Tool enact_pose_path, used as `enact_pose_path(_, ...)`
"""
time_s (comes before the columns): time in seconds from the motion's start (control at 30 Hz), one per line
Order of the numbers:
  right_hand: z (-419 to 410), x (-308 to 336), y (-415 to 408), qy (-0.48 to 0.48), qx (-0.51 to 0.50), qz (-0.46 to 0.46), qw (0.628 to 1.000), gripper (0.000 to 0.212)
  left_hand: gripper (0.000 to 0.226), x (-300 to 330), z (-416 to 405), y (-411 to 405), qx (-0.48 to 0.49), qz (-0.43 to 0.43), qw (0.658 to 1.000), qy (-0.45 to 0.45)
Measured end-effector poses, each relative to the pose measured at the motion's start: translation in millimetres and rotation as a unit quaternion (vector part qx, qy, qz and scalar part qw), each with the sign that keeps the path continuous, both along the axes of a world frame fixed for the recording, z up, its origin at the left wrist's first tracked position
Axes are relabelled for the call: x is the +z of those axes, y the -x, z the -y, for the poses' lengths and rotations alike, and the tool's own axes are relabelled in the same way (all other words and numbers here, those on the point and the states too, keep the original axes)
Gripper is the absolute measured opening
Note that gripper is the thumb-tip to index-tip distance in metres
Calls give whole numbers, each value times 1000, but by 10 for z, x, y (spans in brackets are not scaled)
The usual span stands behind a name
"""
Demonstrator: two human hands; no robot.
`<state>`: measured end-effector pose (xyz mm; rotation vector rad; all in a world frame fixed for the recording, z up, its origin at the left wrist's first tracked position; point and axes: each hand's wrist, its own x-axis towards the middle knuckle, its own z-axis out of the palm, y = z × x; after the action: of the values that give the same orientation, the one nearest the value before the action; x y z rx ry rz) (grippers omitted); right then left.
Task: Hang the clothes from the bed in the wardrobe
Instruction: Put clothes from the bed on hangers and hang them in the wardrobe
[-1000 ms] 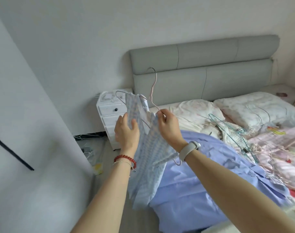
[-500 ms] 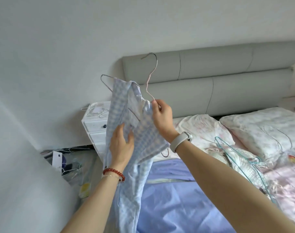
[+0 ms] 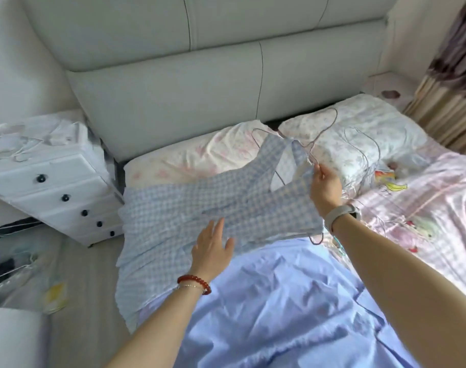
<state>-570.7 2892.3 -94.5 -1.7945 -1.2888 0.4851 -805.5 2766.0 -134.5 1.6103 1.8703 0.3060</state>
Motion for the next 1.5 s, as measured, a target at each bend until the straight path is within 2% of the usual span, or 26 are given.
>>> enact_pose_path(0.17, -43, -614, -371, 117, -34, 50, 991, 21, 60, -602, 29, -62, -50, -49, 990, 119)
enact_pose_path(0.33, -15, -822, -411, 265, 20, 37, 963, 60, 61, -752, -4, 22, -68, -101, 983, 136)
enact_pose_path(0.43, 157, -877, -294, 294, 76, 86, 949, 62, 61, -714, 3, 77, -63, -125, 984, 112)
enact_pose_path(0.7, 881, -717, 502, 251, 212, 157, 931, 58, 66, -319, 169, 346, -21, -214, 976, 27)
enact_pose_path(0.83, 1281, -486, 853, 186, 258, 207, 925, 54, 63, 61, 442, 486, 20, -229, 973, -29)
enact_pose_path(0.93, 1702, -299, 1112, 139, 310, 208, 918, 49, 56, 334, 931, 635, 65, -217, 969, -97)
enact_pose_path(1.1, 2794, -234, 1498, 75, 385, 188, 901, 40, 47, 491, 2285, 762, 144, -192, 959, -149)
enact_pose_path(1.23, 3845, -368, 1734, 61, 478, 209, 851, 40, 43, 375, 3554, 652, 160, -175, 960, -150)
enact_pose_path(1.33, 4651, -438, 1861, 47, 566, 219, 793, 38, 39, 275, 4594, 562, 197, -150, 962, -114)
enact_pose_path(1.4, 5213, -467, 1935, 43, 625, 228, 745, 36, 35, 222, 5311, 505, 256, -151, 951, -80)
enact_pose_path(1.5, 6035, -466, 2103, 17, 731, 242, 637, 37, 36, 160, 6390, 436, 370, -164, 913, -56)
